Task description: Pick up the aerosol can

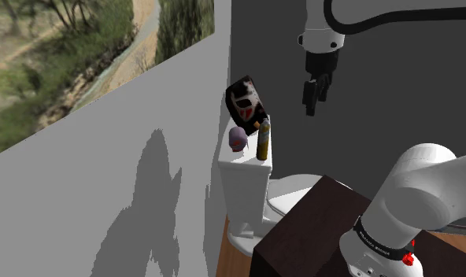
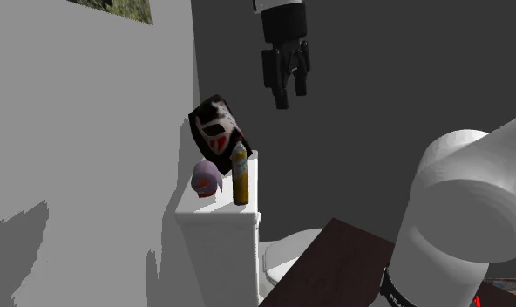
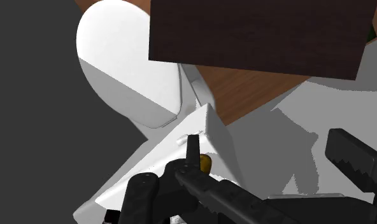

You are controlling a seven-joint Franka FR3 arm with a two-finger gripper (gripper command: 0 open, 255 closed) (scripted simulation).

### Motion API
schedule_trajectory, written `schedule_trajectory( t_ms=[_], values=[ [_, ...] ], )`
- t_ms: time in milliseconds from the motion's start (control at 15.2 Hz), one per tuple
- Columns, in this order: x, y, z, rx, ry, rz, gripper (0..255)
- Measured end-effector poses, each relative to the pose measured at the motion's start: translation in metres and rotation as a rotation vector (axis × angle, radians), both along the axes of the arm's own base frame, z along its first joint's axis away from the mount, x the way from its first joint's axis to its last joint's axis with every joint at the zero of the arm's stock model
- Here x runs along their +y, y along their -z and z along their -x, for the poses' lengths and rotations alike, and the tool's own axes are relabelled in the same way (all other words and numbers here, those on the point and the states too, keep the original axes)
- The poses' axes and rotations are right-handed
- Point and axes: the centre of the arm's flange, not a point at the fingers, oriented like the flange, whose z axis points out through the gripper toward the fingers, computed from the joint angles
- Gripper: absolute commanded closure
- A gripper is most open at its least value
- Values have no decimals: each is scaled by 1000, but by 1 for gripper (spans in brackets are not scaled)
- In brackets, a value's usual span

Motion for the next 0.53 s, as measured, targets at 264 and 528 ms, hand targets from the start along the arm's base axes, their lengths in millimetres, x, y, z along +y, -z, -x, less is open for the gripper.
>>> schedule_trajectory(
  t_ms=[264, 528],
  values=[
    [-11, 16, -21, -4, 1, -13, 0],
    [-28, 39, -58, -14, 2, -37, 0]
  ],
)
